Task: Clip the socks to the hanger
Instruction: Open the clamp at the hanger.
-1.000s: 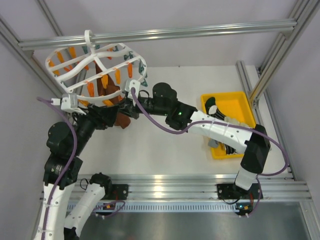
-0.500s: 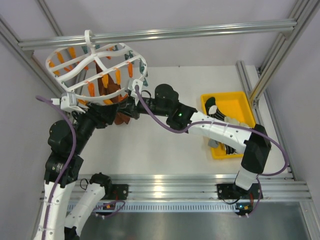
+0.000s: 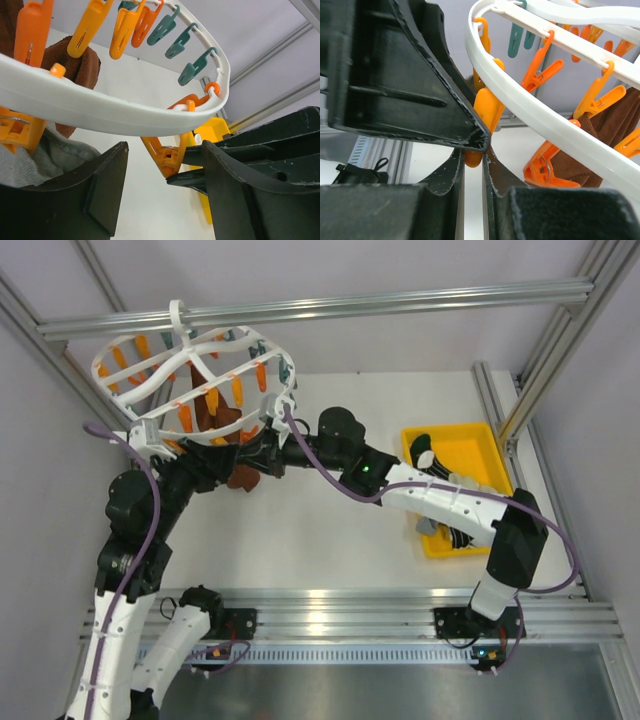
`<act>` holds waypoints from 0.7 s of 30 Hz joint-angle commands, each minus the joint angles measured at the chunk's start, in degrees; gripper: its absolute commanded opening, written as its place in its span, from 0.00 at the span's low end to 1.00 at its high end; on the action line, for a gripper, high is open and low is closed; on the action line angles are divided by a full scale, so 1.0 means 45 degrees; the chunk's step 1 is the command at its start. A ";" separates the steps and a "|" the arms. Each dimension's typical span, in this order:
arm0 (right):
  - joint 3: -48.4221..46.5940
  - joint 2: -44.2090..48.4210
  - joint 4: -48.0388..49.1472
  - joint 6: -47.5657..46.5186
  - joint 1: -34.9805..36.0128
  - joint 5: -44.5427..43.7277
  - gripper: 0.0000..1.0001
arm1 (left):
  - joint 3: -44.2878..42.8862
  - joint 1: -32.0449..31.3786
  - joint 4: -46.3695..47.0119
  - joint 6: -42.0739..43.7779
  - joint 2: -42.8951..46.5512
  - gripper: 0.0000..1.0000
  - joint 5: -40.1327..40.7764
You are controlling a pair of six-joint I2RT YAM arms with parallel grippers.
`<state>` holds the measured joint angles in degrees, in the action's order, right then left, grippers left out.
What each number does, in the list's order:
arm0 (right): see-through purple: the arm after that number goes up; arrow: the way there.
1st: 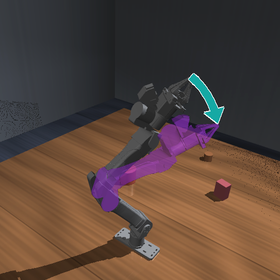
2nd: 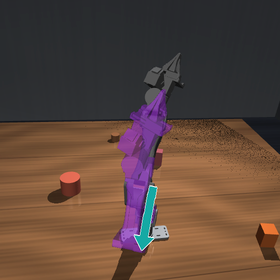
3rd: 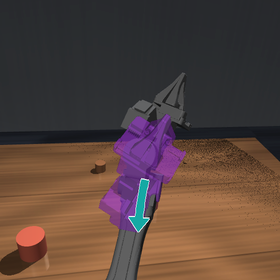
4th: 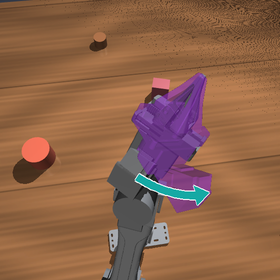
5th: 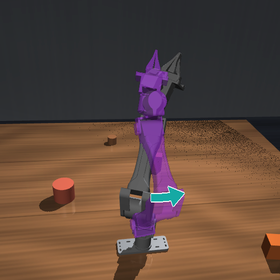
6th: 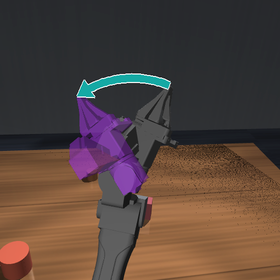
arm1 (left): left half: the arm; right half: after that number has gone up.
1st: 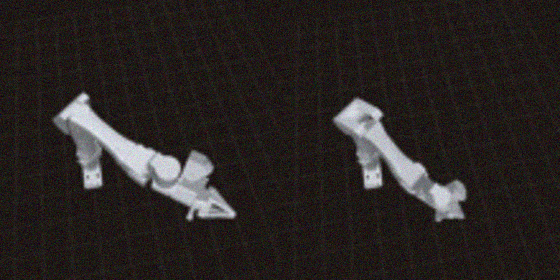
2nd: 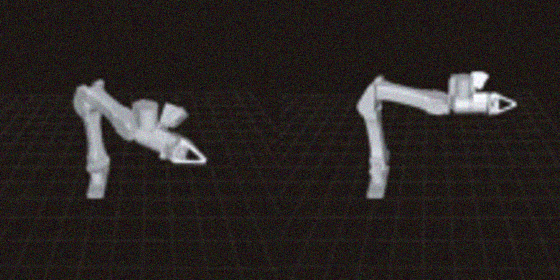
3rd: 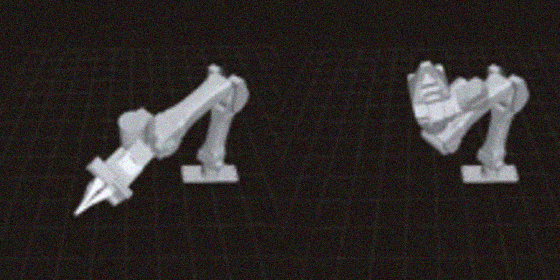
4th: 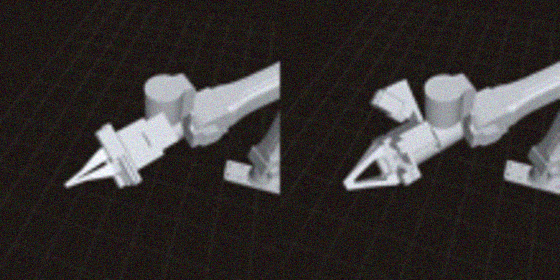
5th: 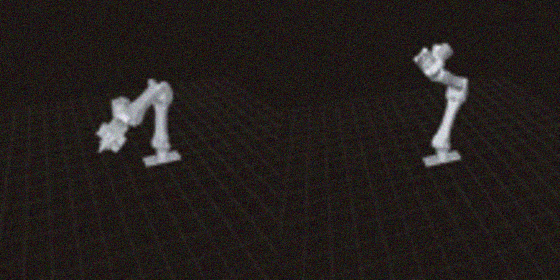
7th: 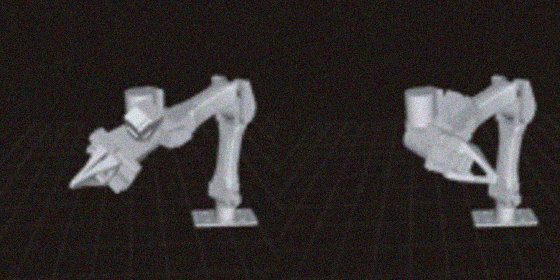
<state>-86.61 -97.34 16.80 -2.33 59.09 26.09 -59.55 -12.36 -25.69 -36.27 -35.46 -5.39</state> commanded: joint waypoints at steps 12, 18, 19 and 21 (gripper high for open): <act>0.0301 0.1025 0.0115 0.0244 0.0248 0.2992 0.00 | 0.0128 0.0110 0.1939 0.0072 -0.0342 0.64 0.0534; 0.0398 0.0987 0.0193 0.0069 0.0248 0.3090 0.00 | 0.0225 0.0110 0.2564 -0.0318 -0.0595 0.61 0.0357; 0.0379 0.0967 0.0212 0.0068 0.0248 0.3090 0.00 | 0.0245 0.0110 0.2584 -0.0377 -0.0596 0.61 0.0319; 0.0360 0.0967 0.0232 0.0049 0.0248 0.3109 0.00 | 0.0323 0.0110 0.2662 -0.0474 -0.0635 0.57 0.0202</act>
<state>-85.73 -96.49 17.98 -1.45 58.61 28.58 -58.61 -12.10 -19.35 -36.99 -37.43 -4.54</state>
